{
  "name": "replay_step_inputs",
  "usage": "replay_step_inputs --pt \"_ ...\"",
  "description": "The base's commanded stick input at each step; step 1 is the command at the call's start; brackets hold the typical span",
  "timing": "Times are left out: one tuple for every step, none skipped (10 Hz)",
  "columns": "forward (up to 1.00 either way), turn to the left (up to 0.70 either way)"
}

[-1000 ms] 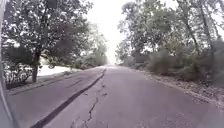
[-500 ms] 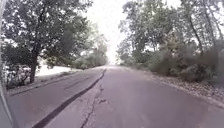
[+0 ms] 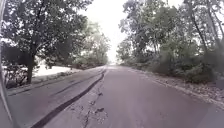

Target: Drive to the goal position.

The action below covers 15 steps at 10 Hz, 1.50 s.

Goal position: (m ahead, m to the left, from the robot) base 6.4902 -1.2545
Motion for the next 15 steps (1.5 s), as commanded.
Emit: replay_step_inputs --pt "0.7 0.0" --pt "0.7 0.0" --pt "0.7 0.0" --pt "0.7 0.0" --pt "0.7 0.0" --pt "0.7 0.0" --pt "0.7 0.0" --pt "0.7 0.0" --pt "0.7 0.0" --pt "0.7 0.0" --pt "0.7 0.0" --pt "0.7 0.0" --pt "0.7 0.0" --pt "0.7 0.0" --pt "0.7 0.0"
